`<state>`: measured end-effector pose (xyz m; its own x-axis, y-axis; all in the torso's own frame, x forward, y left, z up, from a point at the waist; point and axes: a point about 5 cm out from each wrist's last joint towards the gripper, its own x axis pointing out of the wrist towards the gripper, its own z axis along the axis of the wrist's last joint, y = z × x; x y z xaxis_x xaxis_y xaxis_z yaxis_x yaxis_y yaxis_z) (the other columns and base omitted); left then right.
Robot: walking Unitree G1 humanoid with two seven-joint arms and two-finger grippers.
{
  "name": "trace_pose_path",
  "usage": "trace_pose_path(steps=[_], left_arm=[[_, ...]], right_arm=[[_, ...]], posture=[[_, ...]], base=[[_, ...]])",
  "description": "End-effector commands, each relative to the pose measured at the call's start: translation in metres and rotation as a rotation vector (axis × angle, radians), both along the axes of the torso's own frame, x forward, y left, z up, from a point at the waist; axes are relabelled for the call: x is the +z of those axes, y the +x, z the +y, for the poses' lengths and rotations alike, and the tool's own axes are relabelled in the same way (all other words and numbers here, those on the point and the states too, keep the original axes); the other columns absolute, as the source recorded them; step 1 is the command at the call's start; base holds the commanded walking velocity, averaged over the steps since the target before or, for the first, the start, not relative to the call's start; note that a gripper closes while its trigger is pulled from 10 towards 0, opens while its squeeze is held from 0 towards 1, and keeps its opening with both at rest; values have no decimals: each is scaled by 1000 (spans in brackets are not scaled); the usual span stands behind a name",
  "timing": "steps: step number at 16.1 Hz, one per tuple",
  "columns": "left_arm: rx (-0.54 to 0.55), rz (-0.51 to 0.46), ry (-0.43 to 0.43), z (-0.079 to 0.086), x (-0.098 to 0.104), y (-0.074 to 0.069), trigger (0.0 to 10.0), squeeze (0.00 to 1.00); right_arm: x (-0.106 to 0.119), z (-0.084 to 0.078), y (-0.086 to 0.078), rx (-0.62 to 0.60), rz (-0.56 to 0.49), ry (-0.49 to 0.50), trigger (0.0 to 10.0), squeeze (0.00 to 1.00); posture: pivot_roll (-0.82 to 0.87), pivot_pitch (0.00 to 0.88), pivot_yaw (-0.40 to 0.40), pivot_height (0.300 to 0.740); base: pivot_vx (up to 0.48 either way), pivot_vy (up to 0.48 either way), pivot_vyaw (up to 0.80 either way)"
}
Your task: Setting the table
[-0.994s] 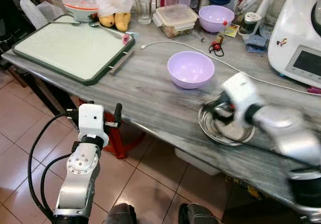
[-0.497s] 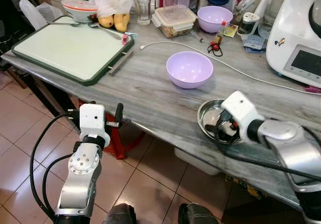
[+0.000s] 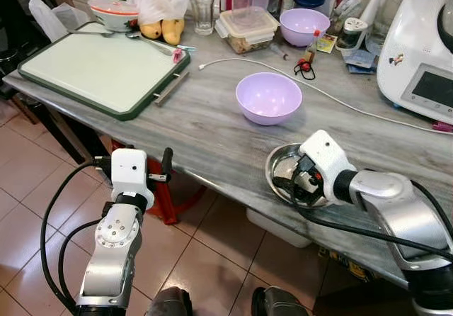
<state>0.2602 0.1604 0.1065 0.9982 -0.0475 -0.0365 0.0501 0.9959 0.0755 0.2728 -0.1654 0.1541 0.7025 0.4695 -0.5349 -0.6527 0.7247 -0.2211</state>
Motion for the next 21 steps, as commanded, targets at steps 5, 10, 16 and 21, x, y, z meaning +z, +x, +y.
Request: trace_pose_path(steps=[5,10,16,21], left_arm=[[-1,0,6,3,2,-2,10000,0],[-7,14,6,2,0,-10,10000,0],[-2,19,20,6,3,-13,10000,0],[-3,30,17,5,2,-15,10000,0]], right_arm=[[16,0,12,17,-93,-11,10000,0],[45,-4,56,3,-317,18,10000,0],[25,19,72,260,-373,-146,0,0],[28,15,84,321,-462,-266,745,0]], posture=[[-22,98,11,740],[-4,123,19,740],[23,142,19,740],[18,144,18,740]], base=[[0,0,0],[0,0,0],[0,0,0],[0,0,0]])
